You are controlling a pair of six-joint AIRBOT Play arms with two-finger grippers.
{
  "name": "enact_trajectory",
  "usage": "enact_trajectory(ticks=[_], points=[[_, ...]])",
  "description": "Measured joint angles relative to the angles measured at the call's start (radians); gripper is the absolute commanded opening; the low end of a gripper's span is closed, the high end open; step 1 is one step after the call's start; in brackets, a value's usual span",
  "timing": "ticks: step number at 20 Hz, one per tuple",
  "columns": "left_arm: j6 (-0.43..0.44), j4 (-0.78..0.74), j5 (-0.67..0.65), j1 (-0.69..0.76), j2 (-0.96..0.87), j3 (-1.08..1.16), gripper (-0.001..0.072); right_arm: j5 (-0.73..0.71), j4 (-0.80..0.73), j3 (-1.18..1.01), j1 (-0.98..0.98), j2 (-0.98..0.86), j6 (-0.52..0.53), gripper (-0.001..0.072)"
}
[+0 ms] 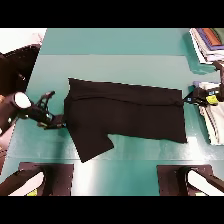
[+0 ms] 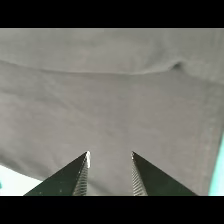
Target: Fold the shirts.
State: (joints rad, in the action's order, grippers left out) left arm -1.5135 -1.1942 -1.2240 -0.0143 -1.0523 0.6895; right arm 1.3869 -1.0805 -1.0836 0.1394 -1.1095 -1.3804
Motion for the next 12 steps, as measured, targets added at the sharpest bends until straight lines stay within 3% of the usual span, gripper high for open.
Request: enact_trajectory(ticks=[5,12], points=[[0.017,0.141,0.087,-0.001,0.053,-0.172,0.0503,-0.016,0.031,0.047,0.009,0.056,0.010,0.0317],[0.072,0.286,0.176,0.000,0.062,-0.232,0.0501,-0.008,0.036,0.057,0.011,0.069,0.012,0.0317]])
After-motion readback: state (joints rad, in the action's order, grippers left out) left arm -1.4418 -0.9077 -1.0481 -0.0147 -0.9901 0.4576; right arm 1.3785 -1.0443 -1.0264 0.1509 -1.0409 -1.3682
